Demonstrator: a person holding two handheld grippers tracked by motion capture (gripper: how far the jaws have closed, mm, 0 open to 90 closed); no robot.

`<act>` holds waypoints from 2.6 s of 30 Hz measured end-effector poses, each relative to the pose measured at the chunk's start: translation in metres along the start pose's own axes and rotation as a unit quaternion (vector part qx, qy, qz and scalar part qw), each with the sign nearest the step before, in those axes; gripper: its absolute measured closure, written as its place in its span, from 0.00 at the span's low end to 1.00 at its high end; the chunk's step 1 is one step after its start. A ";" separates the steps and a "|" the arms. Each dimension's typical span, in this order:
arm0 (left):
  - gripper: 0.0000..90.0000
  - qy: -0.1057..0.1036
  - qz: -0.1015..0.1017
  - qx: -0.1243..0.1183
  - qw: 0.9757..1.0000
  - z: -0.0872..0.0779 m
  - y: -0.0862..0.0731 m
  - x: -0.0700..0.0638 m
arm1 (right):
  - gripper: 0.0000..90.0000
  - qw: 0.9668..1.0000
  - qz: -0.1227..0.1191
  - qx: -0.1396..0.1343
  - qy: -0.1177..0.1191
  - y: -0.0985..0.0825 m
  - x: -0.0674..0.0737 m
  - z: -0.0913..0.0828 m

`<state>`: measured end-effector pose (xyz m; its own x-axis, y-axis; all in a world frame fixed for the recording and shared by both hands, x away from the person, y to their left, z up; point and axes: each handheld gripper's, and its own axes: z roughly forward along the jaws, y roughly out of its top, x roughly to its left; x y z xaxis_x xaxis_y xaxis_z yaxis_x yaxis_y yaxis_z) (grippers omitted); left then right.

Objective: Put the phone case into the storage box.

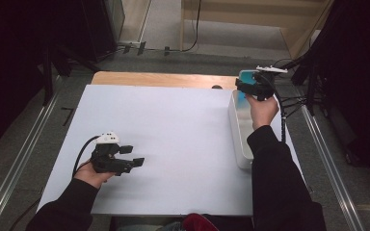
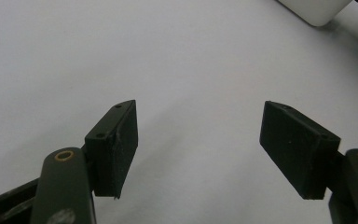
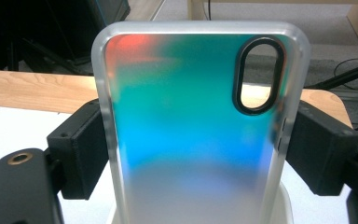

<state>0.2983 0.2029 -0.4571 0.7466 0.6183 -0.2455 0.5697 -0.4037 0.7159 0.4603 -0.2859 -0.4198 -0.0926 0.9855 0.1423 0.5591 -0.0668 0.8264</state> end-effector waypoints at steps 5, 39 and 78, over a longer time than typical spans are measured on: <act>0.31 -0.001 0.002 0.002 1.000 0.000 0.001 0.000 | 0.16 1.000 -0.001 0.003 -0.001 -0.004 0.001 0.001; 0.31 -0.002 0.001 0.002 1.000 0.001 0.002 0.001 | 0.02 0.999 -0.021 0.040 -0.002 -0.012 -0.001 0.006; 0.31 -0.003 -0.005 0.003 1.000 0.002 0.003 0.002 | 0.00 0.996 -0.048 0.053 0.047 0.016 -0.001 -0.032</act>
<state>0.3023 0.2018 -0.4574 0.7428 0.6185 -0.2564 0.5792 -0.4016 0.7094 0.4429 -0.2933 -0.3888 -0.2239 0.9671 0.1211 0.6273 0.0479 0.7773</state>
